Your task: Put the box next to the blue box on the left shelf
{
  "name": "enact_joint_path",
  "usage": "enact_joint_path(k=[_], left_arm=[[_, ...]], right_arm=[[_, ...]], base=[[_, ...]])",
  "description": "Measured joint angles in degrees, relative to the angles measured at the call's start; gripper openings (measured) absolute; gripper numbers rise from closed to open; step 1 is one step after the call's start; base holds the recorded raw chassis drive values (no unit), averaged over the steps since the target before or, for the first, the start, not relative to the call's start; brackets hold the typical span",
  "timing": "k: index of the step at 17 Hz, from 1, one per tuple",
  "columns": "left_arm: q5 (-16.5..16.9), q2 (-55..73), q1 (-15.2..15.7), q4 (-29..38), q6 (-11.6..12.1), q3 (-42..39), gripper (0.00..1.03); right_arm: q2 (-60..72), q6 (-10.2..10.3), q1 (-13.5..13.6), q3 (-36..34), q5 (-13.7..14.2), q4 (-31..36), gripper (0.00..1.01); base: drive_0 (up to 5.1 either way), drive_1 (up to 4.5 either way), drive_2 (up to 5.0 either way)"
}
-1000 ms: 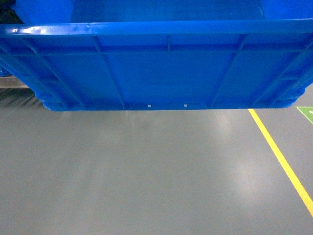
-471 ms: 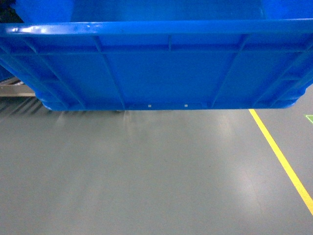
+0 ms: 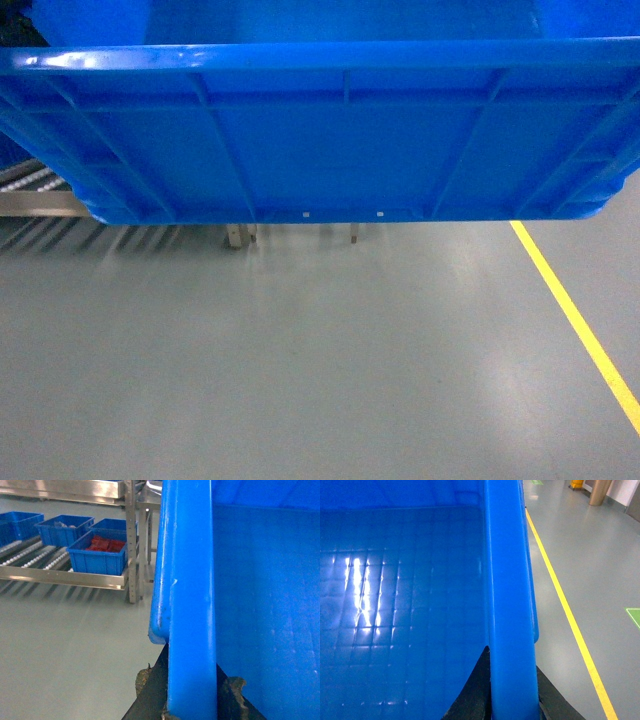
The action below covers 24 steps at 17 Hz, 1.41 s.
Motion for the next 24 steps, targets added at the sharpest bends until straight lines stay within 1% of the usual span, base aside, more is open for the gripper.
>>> enact_joint_path(k=[24], left_arm=[[0.00,0.00,0.00,0.00,0.02,0.00,0.08]], right_arm=[[0.00,0.00,0.00,0.00,0.00,0.09,0.09]], base=[[0.0,4.24,-4.2]])
